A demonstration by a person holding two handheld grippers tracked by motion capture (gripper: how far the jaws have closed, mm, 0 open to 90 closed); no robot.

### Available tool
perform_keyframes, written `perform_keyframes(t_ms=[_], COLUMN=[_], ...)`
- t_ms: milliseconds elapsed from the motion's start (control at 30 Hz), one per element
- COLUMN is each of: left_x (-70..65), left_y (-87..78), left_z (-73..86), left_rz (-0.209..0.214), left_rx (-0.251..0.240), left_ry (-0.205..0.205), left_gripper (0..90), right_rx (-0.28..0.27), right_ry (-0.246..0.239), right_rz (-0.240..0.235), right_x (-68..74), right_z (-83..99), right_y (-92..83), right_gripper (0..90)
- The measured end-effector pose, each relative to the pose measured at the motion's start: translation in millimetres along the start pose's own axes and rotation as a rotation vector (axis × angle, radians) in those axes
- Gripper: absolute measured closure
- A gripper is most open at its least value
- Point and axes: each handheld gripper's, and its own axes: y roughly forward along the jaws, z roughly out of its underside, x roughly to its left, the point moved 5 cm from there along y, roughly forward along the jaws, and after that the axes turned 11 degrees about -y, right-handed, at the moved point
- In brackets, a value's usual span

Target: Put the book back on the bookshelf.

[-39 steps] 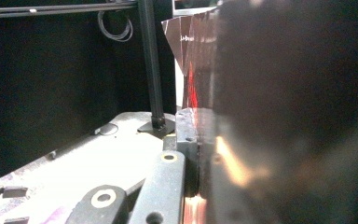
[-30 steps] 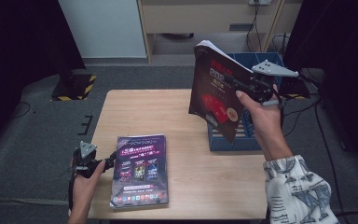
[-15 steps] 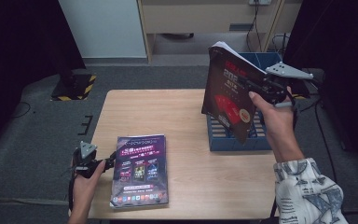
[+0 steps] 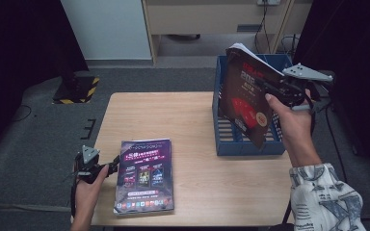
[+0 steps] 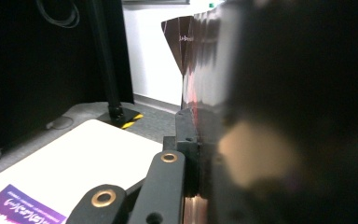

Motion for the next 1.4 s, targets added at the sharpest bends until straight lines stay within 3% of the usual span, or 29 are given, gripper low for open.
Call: perform_keyframes(t_ms=[367,767,1033,1400], left_x=[-1.4,-1.8,-2.8,-2.6], left_y=[-0.2,0.1,0.6,1.0], left_z=[-0.6,-0.8,-1.1,-1.0], left_rz=[-0.001,0.0,0.004,0.004], left_rx=[-0.004,-0.005,-0.007,-0.006], left_ry=[0.008,0.014,0.016,0.017], left_gripper=[6.7,6.7,6.7,6.7], right_rx=[0.033,0.047,0.031,0.008], right_ry=[-0.002,0.005,0.033,0.061], right_rz=[0.068,0.147,0.202,0.226], right_x=[-5.9,5.6,10.8,10.4], right_z=[3.3,4.0,11.5,22.9], right_y=[15.8,52.3,70.0,78.5], right_gripper=[86.8,86.8,86.8,86.8])
